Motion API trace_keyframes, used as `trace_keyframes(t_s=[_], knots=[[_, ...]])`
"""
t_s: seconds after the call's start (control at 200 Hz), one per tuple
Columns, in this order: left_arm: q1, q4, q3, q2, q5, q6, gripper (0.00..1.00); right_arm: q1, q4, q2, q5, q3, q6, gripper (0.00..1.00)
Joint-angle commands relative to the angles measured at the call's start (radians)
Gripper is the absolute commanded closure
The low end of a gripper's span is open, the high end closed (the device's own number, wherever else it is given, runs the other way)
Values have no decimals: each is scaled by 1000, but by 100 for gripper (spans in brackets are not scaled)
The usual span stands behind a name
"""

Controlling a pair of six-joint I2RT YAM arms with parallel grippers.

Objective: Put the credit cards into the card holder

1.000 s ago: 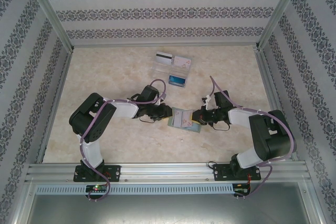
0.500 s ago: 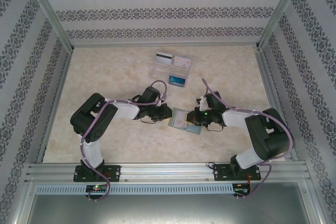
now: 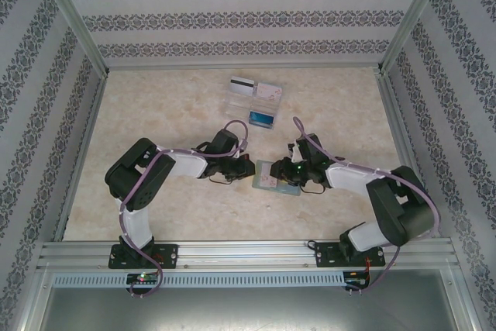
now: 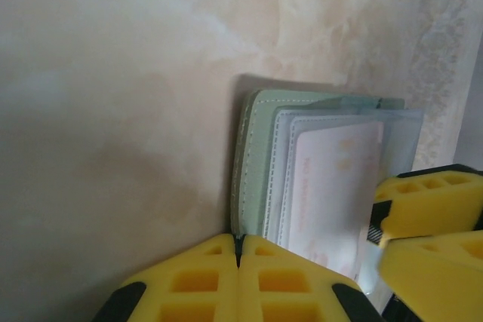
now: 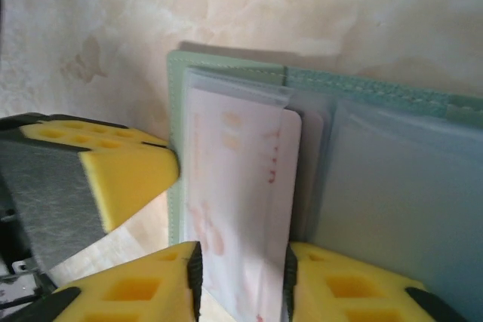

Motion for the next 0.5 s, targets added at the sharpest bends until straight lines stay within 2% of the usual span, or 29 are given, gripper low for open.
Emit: trace_keyframes(t_s=[0.0,0.155,0.32,0.5], knots=[[-19,-16,-6,22,4,8,95,-35,-147,-74,44,25,-64,55],[-15,-29,0,22,3,12,96,-147,-296,-191,43,25,-148,49],[7,-67,7,-5,-2,37,99,-279,-403,-264,56,-3,-235,48],[53,-166,32,-58,-16,105,99,-274,-433,-207,68,-5,-295,62]])
